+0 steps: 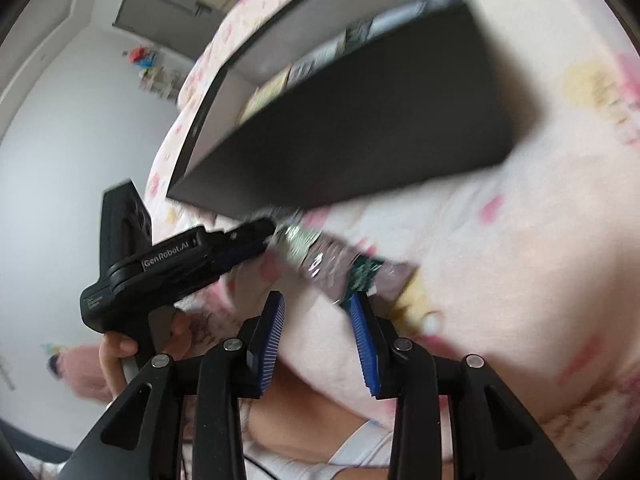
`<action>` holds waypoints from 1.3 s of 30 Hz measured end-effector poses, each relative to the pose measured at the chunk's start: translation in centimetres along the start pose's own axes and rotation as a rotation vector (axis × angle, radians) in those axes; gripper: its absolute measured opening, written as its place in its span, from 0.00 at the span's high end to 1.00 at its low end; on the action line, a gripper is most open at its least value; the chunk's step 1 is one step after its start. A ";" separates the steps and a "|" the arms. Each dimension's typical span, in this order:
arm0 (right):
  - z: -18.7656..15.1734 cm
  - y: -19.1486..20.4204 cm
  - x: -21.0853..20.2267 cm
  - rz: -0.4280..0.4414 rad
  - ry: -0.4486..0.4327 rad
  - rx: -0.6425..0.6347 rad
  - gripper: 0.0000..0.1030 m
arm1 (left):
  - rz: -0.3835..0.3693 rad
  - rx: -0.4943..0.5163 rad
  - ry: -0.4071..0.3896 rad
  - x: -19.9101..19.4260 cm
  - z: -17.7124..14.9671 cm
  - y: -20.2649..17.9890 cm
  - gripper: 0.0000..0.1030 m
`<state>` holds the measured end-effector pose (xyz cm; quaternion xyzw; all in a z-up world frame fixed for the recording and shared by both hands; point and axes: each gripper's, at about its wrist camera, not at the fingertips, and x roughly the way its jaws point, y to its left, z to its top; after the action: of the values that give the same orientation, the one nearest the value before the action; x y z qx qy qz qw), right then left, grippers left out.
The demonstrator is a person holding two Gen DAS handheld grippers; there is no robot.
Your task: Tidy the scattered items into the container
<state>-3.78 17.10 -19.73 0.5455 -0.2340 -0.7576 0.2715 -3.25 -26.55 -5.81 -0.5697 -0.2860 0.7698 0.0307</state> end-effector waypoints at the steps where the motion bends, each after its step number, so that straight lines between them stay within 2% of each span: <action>1: 0.1 0.5 0.7 -0.004 -0.018 0.027 0.70 | 0.013 0.004 0.008 0.2 0.2 0.1 0.51; 3: 0.5 -0.7 0.7 -0.026 -0.024 0.091 0.70 | 0.026 0.018 0.010 0.0 0.4 0.0 0.51; 5: 0.7 -1.3 1.9 -0.058 0.028 0.128 0.70 | 0.024 0.050 0.012 -0.3 0.3 -0.2 0.52; 7: 0.7 -1.0 1.9 -0.074 0.032 0.107 0.70 | 0.009 0.074 0.012 -0.8 0.3 -0.2 0.58; 9: 0.6 -0.6 2.0 -0.075 0.030 0.084 0.69 | -0.046 0.087 0.029 -1.1 0.3 -0.1 0.64; 11: 0.6 -0.4 2.0 -0.056 0.023 0.071 0.68 | -0.088 0.097 0.050 -1.5 0.4 0.1 0.66; 12: 0.6 -0.1 2.2 -0.043 0.021 0.065 0.68 | -0.081 0.106 0.048 -1.7 0.4 0.1 0.67; 14: 0.5 0.2 1.8 -0.032 0.005 0.050 0.69 | -0.084 0.124 0.047 -2.2 0.5 0.2 0.67; 17: 0.9 1.6 1.9 -0.069 -0.032 0.006 0.69 | -0.114 0.142 0.058 -3.1 0.5 0.4 0.68; 21: 0.9 1.2 0.5 -0.095 -0.089 0.008 0.69 | -0.162 0.187 0.091 -4.3 0.0 0.3 0.70; 22: 1.0 0.8 0.3 -0.104 -0.092 0.025 0.69 | -0.168 0.188 0.095 -4.7 -0.1 0.4 0.70; 26: 1.4 -0.8 0.8 -0.130 -0.022 0.087 0.68 | -0.104 0.139 0.059 -6.2 -1.4 1.7 0.65; 28: 1.3 -0.5 1.1 -0.126 -0.022 0.067 0.69 | -0.106 0.086 0.038 -5.9 -1.0 3.1 0.54; 29: 1.3 -0.5 1.4 -0.125 -0.014 0.062 0.69 | -0.105 0.065 0.031 -6.2 -0.6 4.2 0.52; 30: 1.3 -0.6 1.7 -0.126 -0.006 0.069 0.69 | -0.099 0.050 0.026 -6.6 -0.1 4.8 0.52; 32: 1.5 -1.0 1.7 -0.113 -0.001 0.093 0.69 | -0.095 0.030 0.019 -2.8 -0.5 2.0 0.51; 35: 1.8 -1.6 1.2 -0.087 -0.030 0.130 0.69 | -0.105 0.023 0.027 -2.0 0.2 2.0 0.51; 37: 2.0 -2.0 0.7 -0.079 -0.065 0.153 0.69 | -0.068 0.030 -0.005 -2.2 0.3 2.2 0.51; 39: 2.3 -2.3 0.5 -0.072 -0.084 0.170 0.69 | -0.078 0.033 -0.003 -2.7 0.3 2.6 0.52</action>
<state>-6.40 18.58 -20.86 0.5424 -0.2891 -0.7664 0.1867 -1.85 -29.88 -4.63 -0.5563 -0.2952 0.7736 0.0699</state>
